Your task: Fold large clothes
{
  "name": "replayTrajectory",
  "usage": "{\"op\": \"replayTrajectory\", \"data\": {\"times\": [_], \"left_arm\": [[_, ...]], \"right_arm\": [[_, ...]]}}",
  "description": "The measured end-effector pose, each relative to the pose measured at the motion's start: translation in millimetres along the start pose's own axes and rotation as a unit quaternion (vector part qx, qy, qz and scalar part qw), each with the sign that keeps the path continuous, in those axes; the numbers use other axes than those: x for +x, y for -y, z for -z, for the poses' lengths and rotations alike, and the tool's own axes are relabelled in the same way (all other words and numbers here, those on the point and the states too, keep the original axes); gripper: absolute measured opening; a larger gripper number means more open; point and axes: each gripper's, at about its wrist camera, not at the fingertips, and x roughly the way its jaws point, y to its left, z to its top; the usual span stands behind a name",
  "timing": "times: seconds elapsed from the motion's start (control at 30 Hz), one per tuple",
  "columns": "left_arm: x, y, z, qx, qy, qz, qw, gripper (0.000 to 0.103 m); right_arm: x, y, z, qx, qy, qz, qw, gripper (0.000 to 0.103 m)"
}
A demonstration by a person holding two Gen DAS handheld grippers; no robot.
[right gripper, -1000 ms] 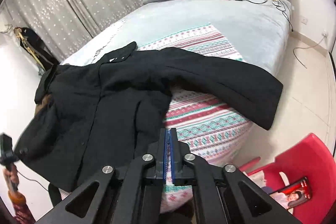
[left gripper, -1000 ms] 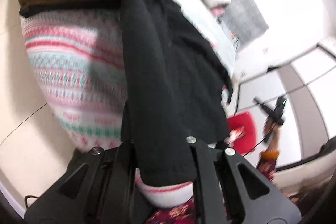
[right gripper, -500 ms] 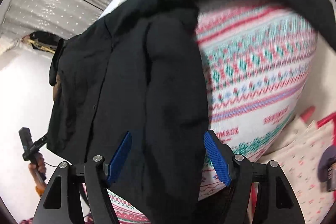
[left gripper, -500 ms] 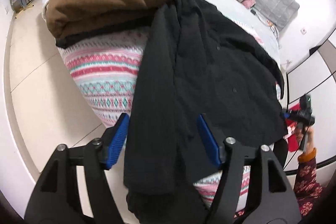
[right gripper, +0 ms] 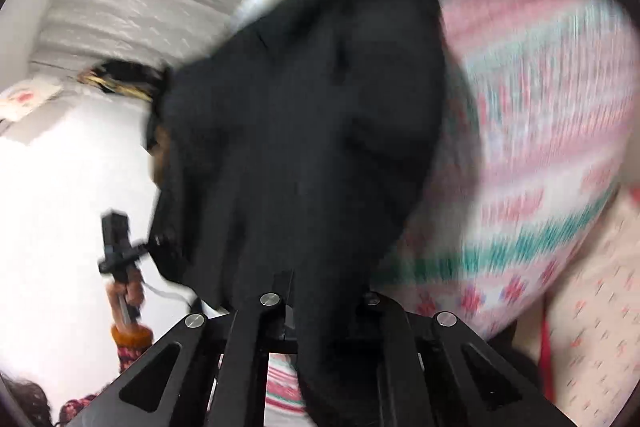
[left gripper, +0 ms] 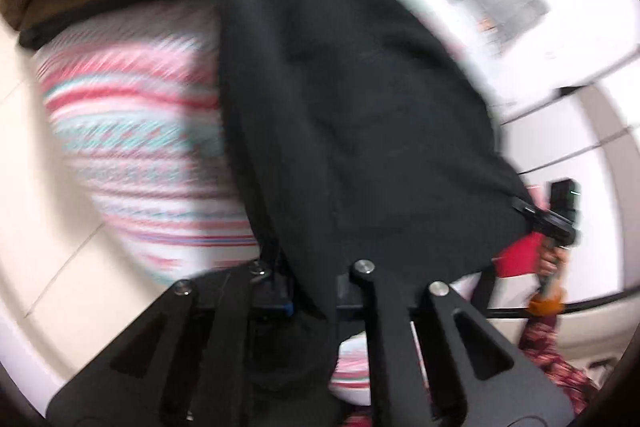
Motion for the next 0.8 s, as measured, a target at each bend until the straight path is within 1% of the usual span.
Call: {"op": "replayTrajectory", "data": {"times": [0.03,0.1,0.13,0.17,0.2,0.23,0.27,0.3,0.33,0.37,0.43,0.47,0.5,0.53,0.6,0.63,0.67,0.7,0.73,0.77,0.8], "left_arm": [[-20,19,2,0.015,0.022,0.026,0.9993,0.011],[-47,43,8,0.039,0.046,0.058,0.9965,0.011],[-58,53,13,0.048,0.052,0.070,0.9951,0.011],[-68,61,20,0.058,0.052,0.078,0.9939,0.011],[-73,66,28,0.066,0.046,0.077,0.9937,0.011],[-72,69,36,0.071,0.036,0.068,0.9945,0.011],[-68,67,44,0.072,0.023,0.050,0.9959,0.011],[-59,61,53,0.068,0.004,0.022,0.9974,0.011],[-49,53,59,0.062,-0.013,-0.001,0.9980,0.011],[-29,38,69,0.052,-0.042,-0.045,0.9968,0.012],[-2,18,79,0.044,-0.077,-0.111,0.9898,0.016],[12,6,83,0.042,-0.097,-0.154,0.9824,0.019],[21,-3,87,0.043,-0.108,-0.194,0.9742,0.026],[23,-4,89,0.044,-0.106,-0.209,0.9711,0.031],[12,1,84,0.050,-0.082,-0.214,0.9721,0.039],[4,7,80,0.057,-0.069,-0.214,0.9728,0.045],[-8,18,73,0.074,-0.041,-0.218,0.9723,0.062],[-15,27,71,0.086,-0.019,-0.223,0.9707,0.077],[-20,36,65,0.100,0.004,-0.229,0.9682,0.080],[-26,46,60,0.116,0.026,-0.235,0.9648,0.081],[-28,60,48,0.134,0.042,-0.238,0.9610,0.081]], "right_arm": [[-20,-11,-10,-0.016,0.027,-0.001,0.999,0.008],[-62,-34,-24,-0.049,0.080,0.013,0.996,0.008],[-87,-45,-29,-0.065,0.103,0.022,0.992,0.008],[-102,-49,-35,-0.072,0.113,0.027,0.991,0.008],[-117,-52,-35,-0.080,0.122,0.039,0.989,0.008],[-128,-55,-33,-0.088,0.125,0.057,0.987,0.008],[-136,-53,-29,-0.093,0.123,0.071,0.985,0.008],[-134,-54,-26,-0.093,0.115,0.081,0.986,0.009],[-128,-48,-18,-0.093,0.095,0.100,0.986,0.009],[-120,-43,-13,-0.093,0.078,0.116,0.986,0.010],[-96,-21,-2,-0.085,0.030,0.150,0.985,0.013],[-80,-11,3,-0.074,0.001,0.164,0.984,0.017],[-65,-3,6,-0.066,-0.024,0.183,0.981,0.019],[-55,2,8,-0.063,-0.039,0.206,0.976,0.019],[-48,7,15,-0.067,-0.043,0.240,0.968,0.023],[-52,8,13,-0.066,-0.041,0.241,0.967,0.027],[-57,8,8,-0.063,-0.033,0.237,0.969,0.037],[-64,8,4,-0.059,-0.024,0.234,0.970,0.044],[-69,5,-4,-0.056,-0.009,0.233,0.971,0.060],[-74,2,-11,-0.055,0.012,0.233,0.971,0.069],[-76,3,-17,-0.054,0.030,0.232,0.971,0.070]]}}
